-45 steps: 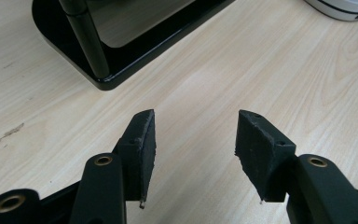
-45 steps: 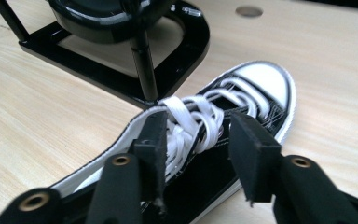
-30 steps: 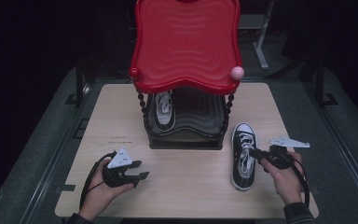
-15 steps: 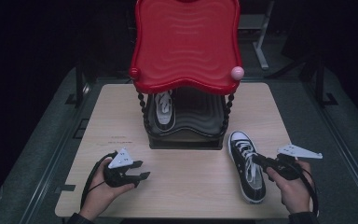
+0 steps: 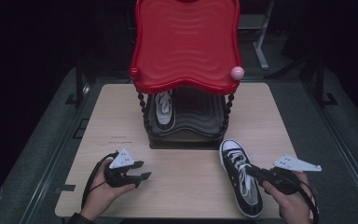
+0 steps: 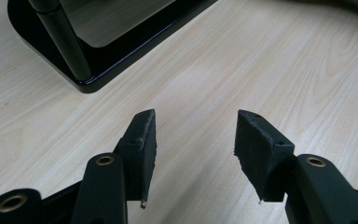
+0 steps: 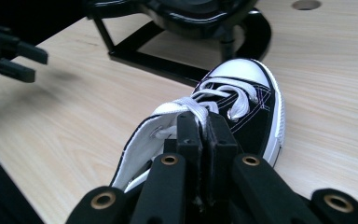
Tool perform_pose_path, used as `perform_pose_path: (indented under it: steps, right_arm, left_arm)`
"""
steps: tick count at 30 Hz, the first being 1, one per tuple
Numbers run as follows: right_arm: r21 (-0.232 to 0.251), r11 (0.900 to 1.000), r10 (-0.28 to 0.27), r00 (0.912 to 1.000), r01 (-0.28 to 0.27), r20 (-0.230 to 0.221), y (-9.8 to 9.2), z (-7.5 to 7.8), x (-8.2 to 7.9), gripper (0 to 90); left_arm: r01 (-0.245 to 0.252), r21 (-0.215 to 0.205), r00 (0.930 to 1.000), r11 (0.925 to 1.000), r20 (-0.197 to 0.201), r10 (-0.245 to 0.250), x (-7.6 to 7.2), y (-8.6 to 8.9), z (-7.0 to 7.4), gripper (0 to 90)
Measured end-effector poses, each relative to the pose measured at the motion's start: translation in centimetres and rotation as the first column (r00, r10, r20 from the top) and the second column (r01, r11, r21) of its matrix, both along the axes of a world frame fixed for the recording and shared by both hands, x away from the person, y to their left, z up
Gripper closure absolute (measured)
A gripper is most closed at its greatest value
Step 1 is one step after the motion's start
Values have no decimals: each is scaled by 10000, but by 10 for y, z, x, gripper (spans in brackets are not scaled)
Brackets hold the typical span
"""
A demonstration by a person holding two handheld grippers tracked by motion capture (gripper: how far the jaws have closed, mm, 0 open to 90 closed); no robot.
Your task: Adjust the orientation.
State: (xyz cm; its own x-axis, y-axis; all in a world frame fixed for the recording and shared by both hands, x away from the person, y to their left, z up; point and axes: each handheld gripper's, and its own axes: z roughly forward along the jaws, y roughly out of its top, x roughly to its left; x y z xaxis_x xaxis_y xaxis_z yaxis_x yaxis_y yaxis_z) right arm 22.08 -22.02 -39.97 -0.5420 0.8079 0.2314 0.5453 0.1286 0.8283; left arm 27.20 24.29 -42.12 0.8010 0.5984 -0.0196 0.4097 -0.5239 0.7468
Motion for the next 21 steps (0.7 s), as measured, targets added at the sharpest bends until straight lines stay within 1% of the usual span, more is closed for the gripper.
perform_pose_path:
  steps: [5, 6, 13, 15, 17, 21]
  right_arm:
    - [45, 9997, 249, 9997, -249, 10, 8, 1, -1, 856]
    - [45, 9993, 368, 9993, -368, 22, 13, 1, -1, 855]
    - [72, 9977, 673, 9977, -674, 55, 23, 2, -5, 856]
    - [173, 9962, 847, 9964, -848, 72, 29, 2, -4, 857]
    - [171, 9943, 1053, 9944, -1055, 75, 37, 2, -2, 856]
    - [91, 9871, 1599, 9869, -1601, 196, 58, 0, 7, 857]
  left_arm:
    - [-5, -31, 10000, 10000, -3, 5, 0, 0, 0, 482]
    - [-8, -20, 10000, 10000, -13, 8, 0, -1, 0, 482]
    - [35, 27, 10000, 10000, -6, -35, 0, 0, 0, 482]
    - [65, 7, 10000, 10000, 2, -65, 0, -1, 0, 482]
    - [81, -5, 10000, 10000, -4, -81, 0, -2, 0, 482]
    - [135, 37, 9999, 9999, -25, -135, 0, -4, -1, 482]
